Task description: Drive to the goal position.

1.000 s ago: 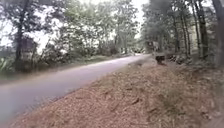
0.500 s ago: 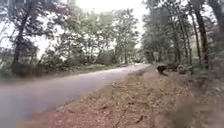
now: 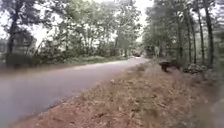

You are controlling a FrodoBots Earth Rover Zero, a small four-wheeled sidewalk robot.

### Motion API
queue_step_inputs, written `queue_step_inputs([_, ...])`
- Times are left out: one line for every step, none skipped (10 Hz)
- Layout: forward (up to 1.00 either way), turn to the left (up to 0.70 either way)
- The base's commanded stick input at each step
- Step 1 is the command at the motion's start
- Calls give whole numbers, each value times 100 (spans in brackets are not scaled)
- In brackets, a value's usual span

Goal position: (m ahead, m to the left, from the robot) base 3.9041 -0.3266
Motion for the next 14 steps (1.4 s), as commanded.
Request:
queue_step_inputs([70,0])
queue_step_inputs([70,0])
queue_step_inputs([70,0])
queue_step_inputs([70,0])
queue_step_inputs([70,0])
queue_step_inputs([70,0])
queue_step_inputs([70,0])
queue_step_inputs([70,-2])
queue_step_inputs([70,-4])
queue_step_inputs([70,-13])
queue_step_inputs([70,-14])
queue_step_inputs([70,-14])
queue_step_inputs([70,-14])
queue_step_inputs([70,-14])
